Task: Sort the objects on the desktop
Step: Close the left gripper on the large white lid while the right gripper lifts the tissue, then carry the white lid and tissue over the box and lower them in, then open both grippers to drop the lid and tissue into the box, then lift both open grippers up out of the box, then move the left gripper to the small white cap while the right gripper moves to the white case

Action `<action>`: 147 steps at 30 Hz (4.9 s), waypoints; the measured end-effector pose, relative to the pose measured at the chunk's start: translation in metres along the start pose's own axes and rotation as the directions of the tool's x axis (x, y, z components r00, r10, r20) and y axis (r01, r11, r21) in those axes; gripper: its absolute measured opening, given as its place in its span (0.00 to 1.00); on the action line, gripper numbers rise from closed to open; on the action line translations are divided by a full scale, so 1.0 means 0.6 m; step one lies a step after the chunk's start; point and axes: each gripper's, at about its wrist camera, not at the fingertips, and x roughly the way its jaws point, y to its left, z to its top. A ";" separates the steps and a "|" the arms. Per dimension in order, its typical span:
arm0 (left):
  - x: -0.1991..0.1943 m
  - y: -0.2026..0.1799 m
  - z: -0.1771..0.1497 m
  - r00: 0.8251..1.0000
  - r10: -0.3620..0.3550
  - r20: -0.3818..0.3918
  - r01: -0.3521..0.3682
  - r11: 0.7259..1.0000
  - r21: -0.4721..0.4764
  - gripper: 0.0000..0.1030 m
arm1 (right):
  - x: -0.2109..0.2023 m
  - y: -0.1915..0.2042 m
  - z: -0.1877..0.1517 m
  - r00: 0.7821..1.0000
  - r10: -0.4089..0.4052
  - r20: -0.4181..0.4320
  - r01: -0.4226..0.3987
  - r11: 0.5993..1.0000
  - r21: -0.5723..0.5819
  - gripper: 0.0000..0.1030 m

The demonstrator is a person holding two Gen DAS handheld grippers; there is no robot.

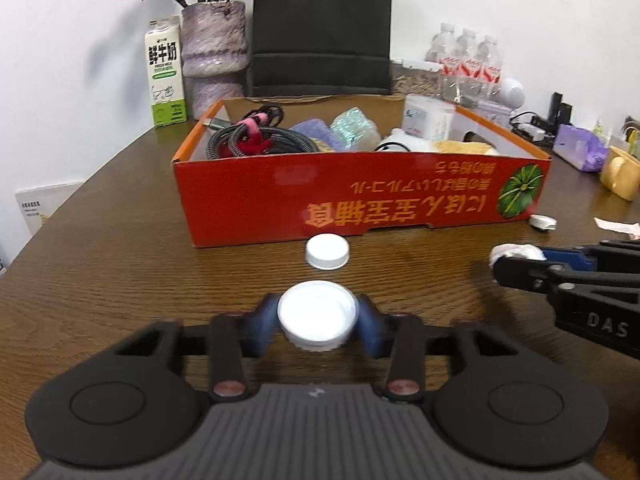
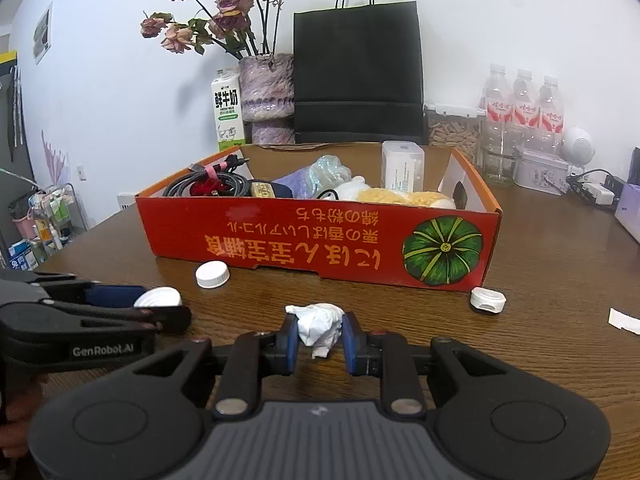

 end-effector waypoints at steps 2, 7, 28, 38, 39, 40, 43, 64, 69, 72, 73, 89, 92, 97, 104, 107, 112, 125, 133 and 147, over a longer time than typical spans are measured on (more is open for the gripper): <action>0.000 -0.001 0.000 1.000 0.000 0.002 0.000 1.000 0.005 0.40 | 0.001 0.002 0.000 1.000 -0.001 -0.001 0.001 1.000 -0.006 0.21; -0.004 -0.003 0.000 1.000 0.002 0.017 -0.002 1.000 0.006 0.40 | -0.001 0.004 -0.001 1.000 -0.005 0.002 0.005 1.000 -0.010 0.20; -0.048 0.001 0.148 0.954 0.052 0.296 -0.038 0.998 -0.052 0.40 | -0.023 0.013 0.127 0.969 -0.015 0.246 0.022 0.999 -0.029 0.20; 0.038 0.005 0.204 0.932 0.114 0.344 -0.087 0.992 -0.093 0.40 | 0.063 -0.010 0.187 0.958 -0.036 0.286 0.039 0.999 -0.003 0.20; 0.049 0.007 0.200 0.932 0.117 0.343 -0.088 0.991 -0.098 0.40 | 0.075 -0.013 0.183 0.961 -0.035 0.275 0.038 0.999 -0.006 0.20; 0.060 0.010 0.196 0.935 0.120 0.335 -0.090 0.991 -0.103 0.40 | 0.087 -0.014 0.178 0.966 -0.042 0.256 0.048 0.999 -0.017 0.20; 0.088 0.016 0.186 0.949 0.121 0.290 -0.101 0.991 -0.084 0.40 | 0.113 -0.022 0.162 0.973 -0.071 0.220 0.079 0.997 -0.027 0.20; 0.107 0.014 0.171 0.948 0.150 0.282 -0.142 0.989 -0.049 0.40 | 0.126 -0.024 0.144 0.979 -0.074 0.189 0.078 0.997 -0.013 0.21; 0.106 0.013 0.171 0.946 0.151 0.288 -0.144 0.989 -0.044 0.40 | 0.126 -0.027 0.144 0.979 -0.075 0.189 0.078 0.997 -0.007 0.22; 0.103 0.011 0.171 0.942 0.161 0.295 -0.153 0.987 -0.048 0.43 | 0.123 -0.030 0.144 0.979 -0.077 0.191 0.077 0.997 0.006 0.29; 0.102 0.011 0.171 0.941 0.167 0.295 -0.159 0.986 -0.051 0.56 | 0.121 -0.031 0.144 0.978 -0.078 0.193 0.077 0.997 0.012 0.40; 0.070 0.014 0.163 0.898 0.199 0.393 -0.171 0.980 -0.105 1.00 | 0.099 -0.034 0.144 0.964 -0.115 0.238 0.109 0.993 0.038 1.00; 0.070 0.015 0.162 0.898 0.198 0.393 -0.170 0.980 -0.104 1.00 | 0.099 -0.033 0.144 0.964 -0.114 0.239 0.108 0.993 0.038 1.00; 0.070 0.015 0.161 0.898 0.197 0.393 -0.169 0.980 -0.105 1.00 | 0.095 -0.031 0.142 0.963 -0.113 0.243 0.108 0.994 0.036 1.00; 0.066 0.015 0.158 0.898 0.194 0.394 -0.167 0.981 -0.104 1.00 | 0.093 -0.030 0.142 0.964 -0.113 0.242 0.108 0.994 0.034 1.00; 0.066 0.015 0.158 0.898 0.194 0.395 -0.165 0.981 -0.105 1.00 | 0.090 -0.029 0.143 0.964 -0.112 0.242 0.107 0.994 0.031 1.00; 0.062 0.015 0.155 0.898 0.190 0.397 -0.162 0.981 -0.103 1.00 | 0.087 -0.027 0.143 0.964 -0.110 0.242 0.107 0.994 0.028 1.00; 0.040 0.018 0.137 0.900 0.166 0.403 -0.143 0.986 -0.086 1.00 | 0.065 -0.022 0.131 0.967 -0.110 0.232 0.114 0.994 -0.002 1.00; 0.024 0.020 0.111 0.911 0.142 0.387 -0.128 0.990 -0.062 1.00 | 0.045 -0.021 0.107 0.973 -0.099 0.207 0.109 0.993 -0.038 1.00; 0.015 0.015 0.072 0.946 0.098 0.308 -0.100 0.995 -0.009 1.00 | 0.015 -0.036 0.057 0.983 -0.108 0.147 0.117 0.991 -0.057 1.00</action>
